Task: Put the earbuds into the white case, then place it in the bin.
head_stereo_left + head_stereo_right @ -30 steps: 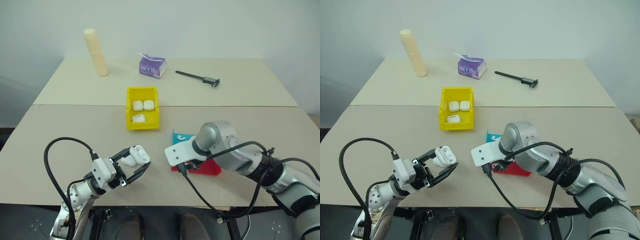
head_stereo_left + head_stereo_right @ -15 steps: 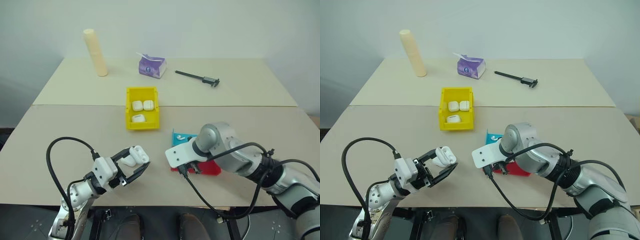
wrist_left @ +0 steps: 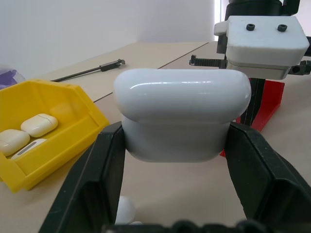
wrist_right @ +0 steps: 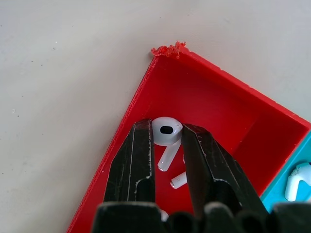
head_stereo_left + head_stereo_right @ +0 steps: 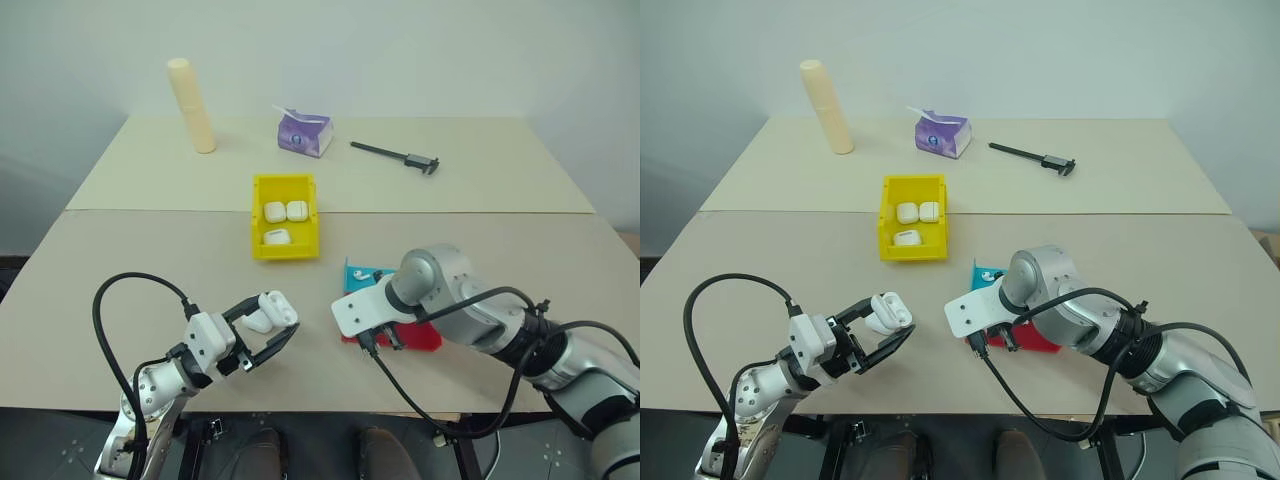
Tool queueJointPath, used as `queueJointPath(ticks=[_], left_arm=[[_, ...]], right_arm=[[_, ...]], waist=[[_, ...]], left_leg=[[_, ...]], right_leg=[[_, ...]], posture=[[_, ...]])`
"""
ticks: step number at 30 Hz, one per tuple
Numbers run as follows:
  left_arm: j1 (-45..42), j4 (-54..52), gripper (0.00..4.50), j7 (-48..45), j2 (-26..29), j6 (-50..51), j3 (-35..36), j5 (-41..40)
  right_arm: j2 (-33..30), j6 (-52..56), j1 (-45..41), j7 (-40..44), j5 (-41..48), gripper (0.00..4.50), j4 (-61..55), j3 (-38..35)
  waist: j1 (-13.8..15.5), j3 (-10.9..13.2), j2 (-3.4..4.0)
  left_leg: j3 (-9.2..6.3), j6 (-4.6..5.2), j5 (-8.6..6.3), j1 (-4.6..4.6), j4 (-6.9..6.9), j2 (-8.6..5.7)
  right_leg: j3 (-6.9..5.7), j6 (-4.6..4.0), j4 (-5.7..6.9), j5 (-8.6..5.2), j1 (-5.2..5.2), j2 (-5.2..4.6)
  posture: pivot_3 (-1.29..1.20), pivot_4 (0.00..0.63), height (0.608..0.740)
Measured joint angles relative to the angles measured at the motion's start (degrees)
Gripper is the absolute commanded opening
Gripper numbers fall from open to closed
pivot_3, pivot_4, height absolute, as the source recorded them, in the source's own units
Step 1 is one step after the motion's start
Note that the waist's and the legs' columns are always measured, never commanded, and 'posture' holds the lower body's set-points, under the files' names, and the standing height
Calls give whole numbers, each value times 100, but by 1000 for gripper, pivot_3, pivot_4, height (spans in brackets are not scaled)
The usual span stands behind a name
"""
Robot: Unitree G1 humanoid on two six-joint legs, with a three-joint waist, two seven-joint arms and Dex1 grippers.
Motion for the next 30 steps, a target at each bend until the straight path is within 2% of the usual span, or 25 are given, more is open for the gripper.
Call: queueJointPath(ticks=[7, 10, 12, 16, 19, 22, 27, 30], left_arm=[[-38, -10, 2770, -16, 30, 46, 3, -40], [-89, -99, 2770, -63, 89, 146, 45, -166], [-172, -213, 2770, -109, 127, 245, 97, -343], [-567, -565, 2770, -139, 178, 684, 108, -772], [-1023, -756, 2770, -111, 201, 1094, 38, -1013], [-1504, -845, 2770, -83, 124, 1513, -144, -1218], [-2284, -864, 2770, -144, -47, 2208, -371, -1724], [-2601, -871, 2770, -300, -40, 2607, -431, -2118]], right_arm=[[13, 186, 133, 57, 37, 692, -119, -145], [-46, 561, 285, 156, 371, 692, -484, -545], [-97, 953, 292, 211, 736, 692, -750, -1074], [-231, 1756, 176, 231, 1676, 692, -1066, -2634], [-465, 1951, 125, 132, 2297, 692, -1075, -3714], [-437, 1941, 223, -161, 2783, 692, -972, -4543], [329, 1638, 427, -775, 3862, 692, -732, -5872], [801, 1576, 426, -1169, 4599, 692, -710, -6427]], waist=[[1, 0, 0], [5, 0, -1], [7, 1, -1], [32, 1, -1], [56, 1, -2], [54, 1, -3], [-4, 1, -4], [-4, 1, -4]], left_leg=[[-1, 0, 0, -2, 0, 0], [-6, 0, 0, -9, -1, 0], [-7, 0, 0, -10, -1, 0], [-11, 0, -1, -8, -1, 0], [-12, 2, -2, -8, -1, -1], [-10, 3, -2, -6, -2, -3], [-13, 3, -2, -3, -2, -1], [-13, 3, -2, -5, -3, -2]], right_leg=[[0, 0, 0, 0, -2, 0], [0, 0, -1, 0, -7, -1], [0, 0, -1, 0, -7, -1], [-5, -1, -3, 1, -2, -1], [-7, -1, -10, 1, 5, -1], [-4, -1, -10, 1, 6, 0], [3, 2, -6, 2, 8, 8], [4, 2, -6, 2, 7, 8]], posture=[[0, 150, 740], [0, 150, 740], [0, 150, 740], [0, 150, 740], [0, 150, 740], [0, 150, 740], [0, 150, 740], [0, 150, 740]])
